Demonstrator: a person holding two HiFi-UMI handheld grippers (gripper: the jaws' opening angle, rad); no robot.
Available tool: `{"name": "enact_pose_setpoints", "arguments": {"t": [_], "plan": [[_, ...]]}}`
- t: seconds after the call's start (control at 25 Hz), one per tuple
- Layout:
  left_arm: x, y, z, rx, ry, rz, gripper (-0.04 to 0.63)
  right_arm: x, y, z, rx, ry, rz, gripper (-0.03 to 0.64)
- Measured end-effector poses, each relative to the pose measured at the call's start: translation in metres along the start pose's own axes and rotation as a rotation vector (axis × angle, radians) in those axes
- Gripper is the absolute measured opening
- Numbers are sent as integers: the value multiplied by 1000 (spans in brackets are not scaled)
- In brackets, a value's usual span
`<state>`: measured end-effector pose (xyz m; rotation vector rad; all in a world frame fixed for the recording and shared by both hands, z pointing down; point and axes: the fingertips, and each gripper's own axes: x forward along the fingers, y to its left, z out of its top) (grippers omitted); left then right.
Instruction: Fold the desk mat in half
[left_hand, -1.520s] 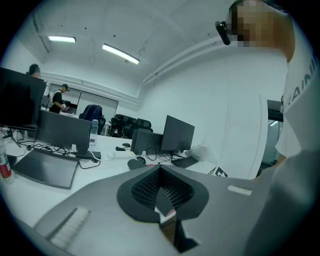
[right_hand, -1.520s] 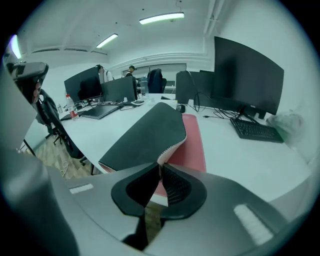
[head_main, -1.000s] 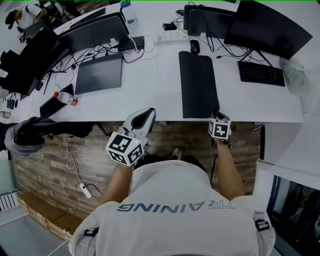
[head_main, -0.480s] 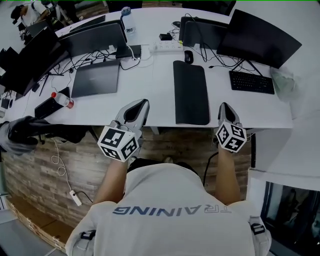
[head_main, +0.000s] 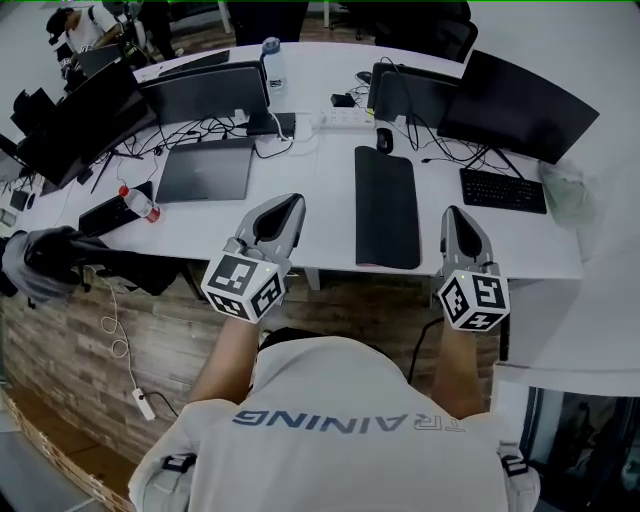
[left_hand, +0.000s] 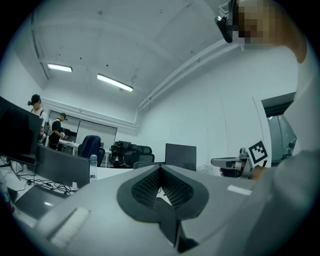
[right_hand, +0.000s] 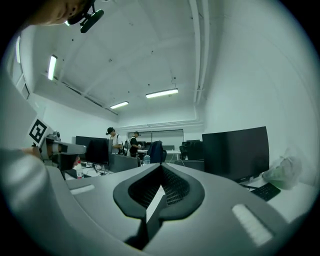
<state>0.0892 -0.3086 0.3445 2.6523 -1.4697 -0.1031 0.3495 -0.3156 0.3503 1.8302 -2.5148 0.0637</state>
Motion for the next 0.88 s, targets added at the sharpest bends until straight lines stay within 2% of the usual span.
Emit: {"name": "enact_pose_setpoints", "arguments": {"t": [0.28,0.88], "plan": [[-8,-3,2,-5,-20,-24,-2,2,11,-7,19,15,35,14],[-15,12,-8,-22,16,1,-2,14,37,-26,15,64,84,14]]}}
